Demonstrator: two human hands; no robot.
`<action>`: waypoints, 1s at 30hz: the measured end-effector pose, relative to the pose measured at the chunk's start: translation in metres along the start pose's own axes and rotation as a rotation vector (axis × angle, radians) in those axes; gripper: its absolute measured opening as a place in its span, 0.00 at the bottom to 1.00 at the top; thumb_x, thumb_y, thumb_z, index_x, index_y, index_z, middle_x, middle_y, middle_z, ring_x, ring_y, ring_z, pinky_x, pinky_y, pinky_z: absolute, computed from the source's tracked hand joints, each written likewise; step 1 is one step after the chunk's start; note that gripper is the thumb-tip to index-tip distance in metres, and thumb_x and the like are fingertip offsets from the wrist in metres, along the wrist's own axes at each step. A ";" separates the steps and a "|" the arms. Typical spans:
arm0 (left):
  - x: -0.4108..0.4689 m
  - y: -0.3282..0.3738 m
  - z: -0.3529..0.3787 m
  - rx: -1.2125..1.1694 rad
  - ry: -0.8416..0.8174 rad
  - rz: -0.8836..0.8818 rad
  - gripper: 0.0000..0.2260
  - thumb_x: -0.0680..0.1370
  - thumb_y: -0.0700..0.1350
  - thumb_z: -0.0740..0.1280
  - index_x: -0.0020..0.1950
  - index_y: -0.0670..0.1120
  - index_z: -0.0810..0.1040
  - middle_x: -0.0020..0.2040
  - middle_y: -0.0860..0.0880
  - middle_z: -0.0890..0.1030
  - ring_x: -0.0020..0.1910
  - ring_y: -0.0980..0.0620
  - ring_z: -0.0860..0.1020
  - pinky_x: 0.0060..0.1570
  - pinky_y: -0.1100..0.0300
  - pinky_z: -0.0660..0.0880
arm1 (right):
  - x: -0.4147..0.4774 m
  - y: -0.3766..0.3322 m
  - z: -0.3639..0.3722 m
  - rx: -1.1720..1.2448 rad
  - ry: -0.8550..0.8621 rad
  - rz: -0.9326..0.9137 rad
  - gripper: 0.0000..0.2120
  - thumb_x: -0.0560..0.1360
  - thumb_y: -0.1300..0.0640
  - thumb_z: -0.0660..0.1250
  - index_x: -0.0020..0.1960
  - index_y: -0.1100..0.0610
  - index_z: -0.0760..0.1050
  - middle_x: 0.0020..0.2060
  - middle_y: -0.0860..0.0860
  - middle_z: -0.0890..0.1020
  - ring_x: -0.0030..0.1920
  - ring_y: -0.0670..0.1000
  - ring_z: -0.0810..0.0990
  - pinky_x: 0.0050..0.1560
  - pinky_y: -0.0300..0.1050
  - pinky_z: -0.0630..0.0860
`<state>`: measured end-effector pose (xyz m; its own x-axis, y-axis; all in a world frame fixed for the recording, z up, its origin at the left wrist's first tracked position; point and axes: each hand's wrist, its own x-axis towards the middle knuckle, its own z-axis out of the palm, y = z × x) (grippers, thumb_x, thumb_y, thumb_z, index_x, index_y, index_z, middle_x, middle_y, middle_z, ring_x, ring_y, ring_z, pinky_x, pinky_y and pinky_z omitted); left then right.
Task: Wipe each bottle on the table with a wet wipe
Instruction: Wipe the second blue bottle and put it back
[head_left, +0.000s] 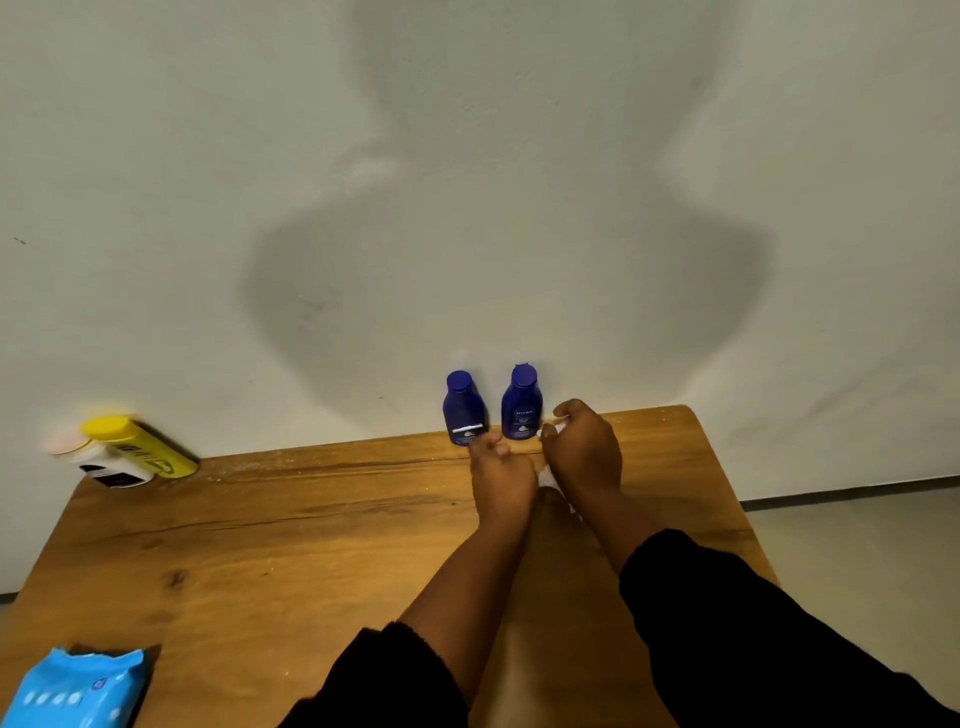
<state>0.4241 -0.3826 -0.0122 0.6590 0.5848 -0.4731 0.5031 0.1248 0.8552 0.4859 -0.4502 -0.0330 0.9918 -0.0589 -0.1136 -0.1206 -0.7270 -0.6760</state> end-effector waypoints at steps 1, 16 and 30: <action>-0.003 -0.005 -0.005 -0.026 0.095 -0.026 0.15 0.80 0.35 0.60 0.65 0.45 0.69 0.62 0.43 0.76 0.55 0.48 0.76 0.52 0.56 0.72 | -0.009 0.001 0.000 0.009 0.031 0.004 0.10 0.75 0.55 0.67 0.56 0.55 0.77 0.50 0.53 0.83 0.45 0.51 0.79 0.42 0.42 0.76; 0.042 0.002 -0.045 -0.211 -0.020 -0.032 0.32 0.71 0.68 0.54 0.69 0.54 0.72 0.62 0.47 0.81 0.60 0.46 0.79 0.65 0.43 0.73 | -0.045 -0.050 0.030 0.300 -0.359 -0.117 0.20 0.77 0.59 0.65 0.68 0.53 0.69 0.52 0.53 0.81 0.52 0.54 0.79 0.50 0.44 0.73; 0.028 0.015 -0.042 -0.231 -0.120 -0.036 0.23 0.82 0.62 0.52 0.68 0.51 0.74 0.58 0.45 0.82 0.57 0.46 0.81 0.64 0.43 0.75 | -0.040 -0.050 0.042 0.279 -0.336 -0.048 0.14 0.77 0.55 0.63 0.63 0.48 0.71 0.48 0.51 0.82 0.48 0.51 0.81 0.54 0.53 0.78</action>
<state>0.4265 -0.3307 -0.0036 0.7119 0.4788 -0.5137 0.3956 0.3310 0.8567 0.4509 -0.3828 -0.0256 0.9332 0.2295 -0.2766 -0.1274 -0.5083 -0.8517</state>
